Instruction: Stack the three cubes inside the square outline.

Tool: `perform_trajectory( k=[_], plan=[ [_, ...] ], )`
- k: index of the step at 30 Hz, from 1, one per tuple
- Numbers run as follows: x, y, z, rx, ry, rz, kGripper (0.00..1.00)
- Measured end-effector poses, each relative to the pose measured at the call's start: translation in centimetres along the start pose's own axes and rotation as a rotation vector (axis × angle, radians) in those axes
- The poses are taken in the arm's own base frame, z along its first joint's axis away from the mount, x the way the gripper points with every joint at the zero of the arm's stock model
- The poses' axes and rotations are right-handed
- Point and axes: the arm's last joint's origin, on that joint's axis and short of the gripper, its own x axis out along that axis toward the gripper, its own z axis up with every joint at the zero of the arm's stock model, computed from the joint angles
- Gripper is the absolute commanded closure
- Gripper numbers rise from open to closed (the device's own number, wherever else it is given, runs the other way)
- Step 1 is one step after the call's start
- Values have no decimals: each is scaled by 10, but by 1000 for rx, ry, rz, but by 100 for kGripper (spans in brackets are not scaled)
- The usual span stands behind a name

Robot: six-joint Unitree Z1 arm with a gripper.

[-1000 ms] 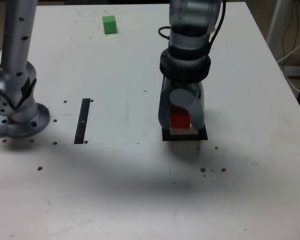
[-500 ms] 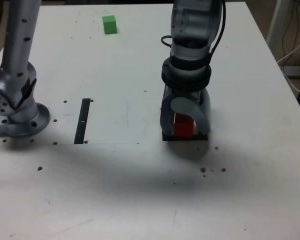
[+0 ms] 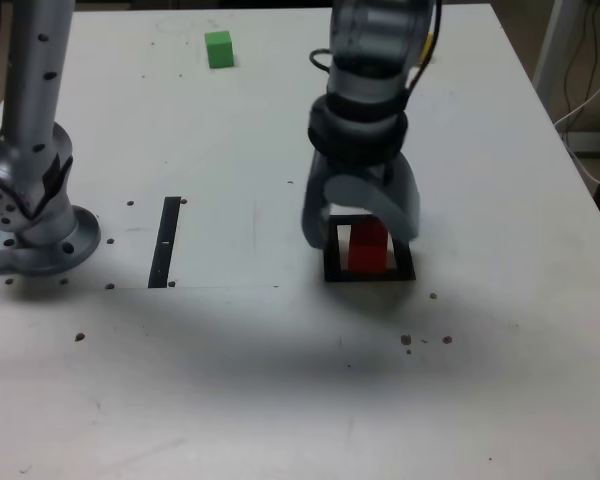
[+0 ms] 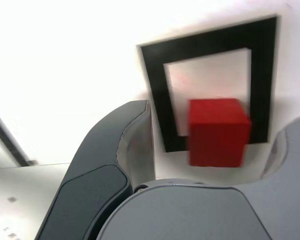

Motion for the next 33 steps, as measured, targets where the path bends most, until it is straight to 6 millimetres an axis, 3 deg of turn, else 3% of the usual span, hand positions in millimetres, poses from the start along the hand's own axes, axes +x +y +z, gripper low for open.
perform_trajectory(
  k=[6, 13, 22, 25, 33],
  plan=[
    [-29, 37, -18, -1, -59, 10, 1],
    [-42, 94, -21, -16, -86, 43, 1],
    [-48, 169, -8, -3, -40, 68, 0],
    [-39, 193, -3, 22, 35, 37, 0],
    [-44, 239, 6, 46, 18, 63, 0]
  ],
)
